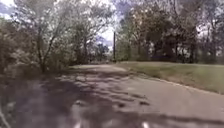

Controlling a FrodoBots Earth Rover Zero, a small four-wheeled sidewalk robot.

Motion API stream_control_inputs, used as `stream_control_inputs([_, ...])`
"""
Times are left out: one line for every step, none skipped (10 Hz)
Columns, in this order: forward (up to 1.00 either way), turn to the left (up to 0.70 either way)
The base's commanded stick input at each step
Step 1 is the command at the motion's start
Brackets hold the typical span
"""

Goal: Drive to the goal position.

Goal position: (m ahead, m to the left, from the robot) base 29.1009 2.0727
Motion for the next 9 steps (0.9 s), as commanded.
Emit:
stream_control_inputs([1.00,0.00])
stream_control_inputs([1.00,0.00])
stream_control_inputs([1.00,0.00])
stream_control_inputs([1.00,0.00])
stream_control_inputs([1.00,0.00])
stream_control_inputs([1.00,0.00])
stream_control_inputs([1.00,0.00])
stream_control_inputs([1.00,0.00])
stream_control_inputs([1.00,0.00])
